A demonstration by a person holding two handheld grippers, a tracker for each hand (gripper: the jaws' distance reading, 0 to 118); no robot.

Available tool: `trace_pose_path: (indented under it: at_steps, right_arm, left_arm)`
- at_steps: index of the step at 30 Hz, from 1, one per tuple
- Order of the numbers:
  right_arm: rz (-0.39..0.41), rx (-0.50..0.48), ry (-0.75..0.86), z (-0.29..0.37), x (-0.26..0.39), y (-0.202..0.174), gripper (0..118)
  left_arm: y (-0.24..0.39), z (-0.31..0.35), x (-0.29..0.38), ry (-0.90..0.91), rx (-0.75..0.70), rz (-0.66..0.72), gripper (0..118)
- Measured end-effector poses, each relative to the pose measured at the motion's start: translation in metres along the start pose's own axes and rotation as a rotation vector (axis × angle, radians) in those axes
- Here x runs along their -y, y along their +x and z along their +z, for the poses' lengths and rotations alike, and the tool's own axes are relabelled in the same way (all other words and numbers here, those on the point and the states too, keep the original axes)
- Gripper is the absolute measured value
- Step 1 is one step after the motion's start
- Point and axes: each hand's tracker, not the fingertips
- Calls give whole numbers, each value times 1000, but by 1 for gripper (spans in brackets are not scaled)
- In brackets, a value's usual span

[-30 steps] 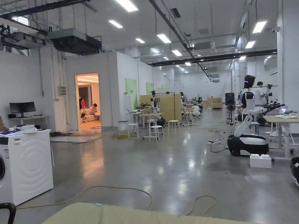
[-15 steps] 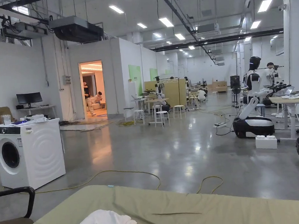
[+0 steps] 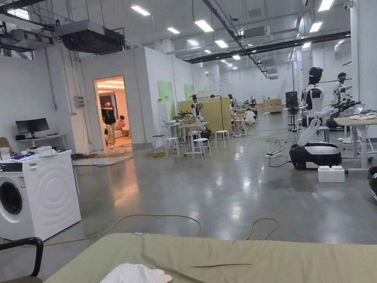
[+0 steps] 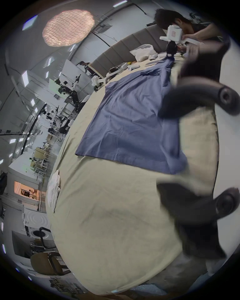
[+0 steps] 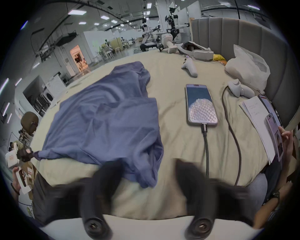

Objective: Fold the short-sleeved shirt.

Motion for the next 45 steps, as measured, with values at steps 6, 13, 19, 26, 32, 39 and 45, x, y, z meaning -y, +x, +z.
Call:
trace_pose_path:
  at_steps: [6,13,19,26,32,39,45]
  right_arm:
    - [-36,-16,148,41,-17,-15,91]
    - [56,-96,667,166,-55,-98,91]
    - [241,-38,842,214,-54,-134,80]
    - [271,-56,845,228,-43,-141,2]
    - [266,-82,829,224,-38,-139,0]
    - [288,-93,820,220,-35,-143,0]
    - [304,-86,799,209,-33,-149,0]
  left_arm:
    - [52,59,-23,231,-56,-209,112]
    - [141,153,-49,672,-114,-460,112]
    - [186,203,-41,848,-335,-507,111]
    - [188,229,-23,816,-263,-560,93]
    - [180,230,-21,838,-191,-504,0]
    - [168,223,-29,830,-101,-431,0]
    - [161,196,-33,708,-86,-454,0]
